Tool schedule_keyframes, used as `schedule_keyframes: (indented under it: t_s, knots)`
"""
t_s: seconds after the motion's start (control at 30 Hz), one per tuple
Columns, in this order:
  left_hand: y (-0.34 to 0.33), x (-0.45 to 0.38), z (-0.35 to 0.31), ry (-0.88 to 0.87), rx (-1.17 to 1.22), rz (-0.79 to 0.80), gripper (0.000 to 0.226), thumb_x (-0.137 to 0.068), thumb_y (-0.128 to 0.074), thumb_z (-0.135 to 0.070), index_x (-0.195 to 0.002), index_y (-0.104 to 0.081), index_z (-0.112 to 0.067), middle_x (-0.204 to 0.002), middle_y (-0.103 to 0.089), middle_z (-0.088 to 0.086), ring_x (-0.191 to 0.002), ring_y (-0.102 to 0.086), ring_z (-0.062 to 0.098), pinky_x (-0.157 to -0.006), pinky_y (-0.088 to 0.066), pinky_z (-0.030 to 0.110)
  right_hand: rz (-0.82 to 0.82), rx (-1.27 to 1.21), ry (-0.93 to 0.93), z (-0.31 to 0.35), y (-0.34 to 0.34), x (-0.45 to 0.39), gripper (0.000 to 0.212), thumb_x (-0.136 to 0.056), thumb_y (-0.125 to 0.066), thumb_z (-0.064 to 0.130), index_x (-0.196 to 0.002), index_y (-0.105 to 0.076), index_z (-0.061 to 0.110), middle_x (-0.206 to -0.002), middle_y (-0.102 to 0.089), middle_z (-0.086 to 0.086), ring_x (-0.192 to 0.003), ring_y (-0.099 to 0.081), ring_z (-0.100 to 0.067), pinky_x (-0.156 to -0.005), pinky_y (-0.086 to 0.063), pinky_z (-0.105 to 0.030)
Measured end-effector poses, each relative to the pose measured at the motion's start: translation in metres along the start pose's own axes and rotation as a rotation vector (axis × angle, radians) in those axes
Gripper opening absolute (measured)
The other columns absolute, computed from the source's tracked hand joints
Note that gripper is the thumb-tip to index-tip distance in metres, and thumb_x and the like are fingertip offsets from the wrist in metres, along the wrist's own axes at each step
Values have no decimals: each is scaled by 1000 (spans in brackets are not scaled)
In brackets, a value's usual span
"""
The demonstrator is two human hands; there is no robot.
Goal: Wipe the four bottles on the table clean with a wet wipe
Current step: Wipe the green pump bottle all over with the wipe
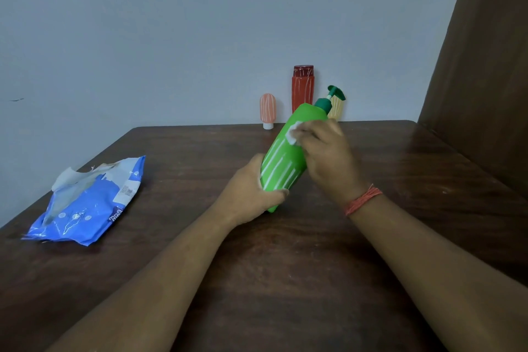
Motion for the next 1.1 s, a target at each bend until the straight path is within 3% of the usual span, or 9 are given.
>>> schedule_keyframes:
  t_s: [0.1,0.27,0.4,0.57,0.7,0.83,1.0,1.1]
  knots:
    - [0,1,0,2,12,-16,52,-76,-80,-25,-118,-50,-27,-94,-62,-9,-81,-60,3,-58,-42,13,171,38,175,18,-2,4,30,-82,-64,-2,-110,-71,7,-114,-68,-7,-94,-57,-27,-80,-49,-38]
    - [-2,0,-6,-17,-38,-12,56,-75,-80,-30,-121,-48,-29,-94,-60,-12,-83,-59,2,-62,-43,21,58,124,-32,4,10,-9,32,-78,-63,-4,-108,-71,5,-109,-68,-10,-95,-57,-32,-77,-54,-45]
    - [-3,2,-3,-3,7,-12,52,-75,-80,-27,-117,-50,-29,-94,-62,-11,-83,-61,4,-62,-42,21,213,72,196,25,3,-2,37,-75,-65,-3,-109,-72,8,-112,-69,-7,-96,-59,-28,-79,-52,-38]
    - [-4,1,-9,-25,-43,13,54,-74,-80,-29,-116,-47,-30,-94,-60,-10,-82,-60,6,-62,-42,24,144,110,-21,11,9,-9,34,-76,-61,-1,-108,-72,7,-109,-66,-9,-97,-58,-32,-72,-55,-45]
    - [-3,2,-5,-12,18,-17,56,-74,-81,-27,-121,-51,-28,-100,-64,-9,-87,-63,8,-68,-50,27,297,37,198,28,-2,-1,44,-68,-74,-5,-109,-72,12,-110,-66,-5,-96,-58,-26,-68,-53,-36]
    - [-3,0,-7,2,-54,-4,52,-75,-79,-33,-116,-49,-26,-96,-61,-9,-84,-60,7,-69,-51,30,160,56,-23,2,4,-5,35,-76,-71,-5,-109,-71,8,-106,-65,-10,-94,-59,-32,-73,-55,-44]
    - [-1,0,-2,22,-12,-42,49,-75,-79,-30,-114,-50,-24,-93,-60,-11,-82,-60,5,-61,-42,22,298,-42,197,18,-11,8,35,-79,-73,-1,-113,-70,7,-108,-65,-8,-93,-60,-28,-72,-55,-37]
    - [-2,1,-3,16,-29,-33,48,-75,-79,-32,-112,-49,-25,-93,-60,-11,-81,-59,7,-61,-43,23,194,-8,51,4,-6,0,35,-78,-70,-6,-111,-71,5,-108,-65,-10,-93,-60,-31,-72,-56,-43]
Point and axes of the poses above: each hand's wrist, its own x-axis away from the middle knuckle, its own y-axis out of the back of the hand, z = x × y, the point moved 4 cm from there along -x, towards the middle knuckle
